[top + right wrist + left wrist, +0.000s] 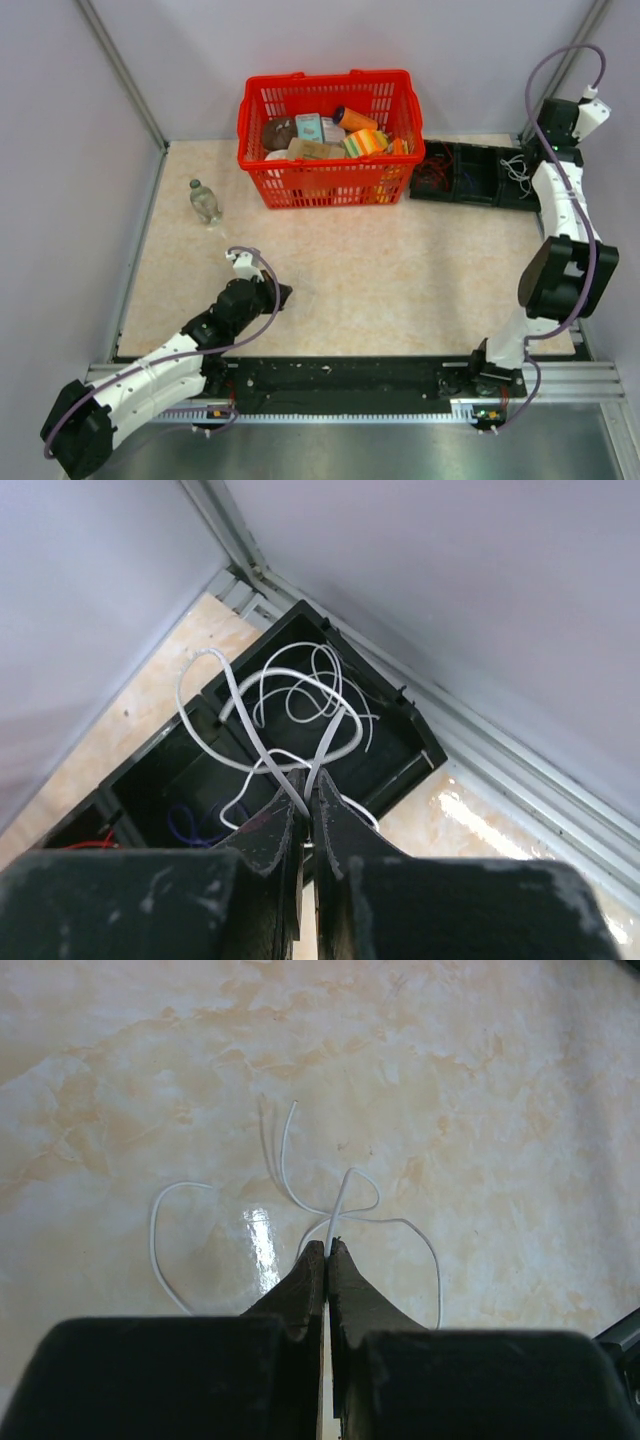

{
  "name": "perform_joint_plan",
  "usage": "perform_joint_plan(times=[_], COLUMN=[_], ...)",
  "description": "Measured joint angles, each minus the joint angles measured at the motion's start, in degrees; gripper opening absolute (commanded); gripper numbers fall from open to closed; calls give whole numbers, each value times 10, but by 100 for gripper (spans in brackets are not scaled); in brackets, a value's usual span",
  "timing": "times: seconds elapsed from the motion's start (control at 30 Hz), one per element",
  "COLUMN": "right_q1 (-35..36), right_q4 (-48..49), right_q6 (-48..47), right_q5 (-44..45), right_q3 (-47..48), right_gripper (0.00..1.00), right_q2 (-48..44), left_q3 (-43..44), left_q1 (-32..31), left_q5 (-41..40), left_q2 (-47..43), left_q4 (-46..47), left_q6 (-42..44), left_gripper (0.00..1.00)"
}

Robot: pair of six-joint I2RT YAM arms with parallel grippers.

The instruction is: Untangle the cables

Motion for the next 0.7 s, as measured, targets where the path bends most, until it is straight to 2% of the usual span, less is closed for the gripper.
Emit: perform_joint_plan(times=[0.3, 0.43, 0.6, 0.7], right_q1=[-3, -8, -10, -10], right_q4=[49, 59, 41, -15], right_q6=[-95, -136, -168, -173], right_q5=[70, 70, 54, 33], right_q3=[65, 76, 133, 231], right_gripper=[0, 0, 0, 13], right_q2=[113, 154, 239, 318], left_q3=[0, 0, 0, 0], left_q1=[0, 0, 0, 0], left_q5=[2, 2, 2, 3], left_q2=[0, 8, 13, 15], left_q4=[2, 4, 4, 5], left_q6=[0, 0, 0, 1], left_gripper=[0, 0, 0, 0])
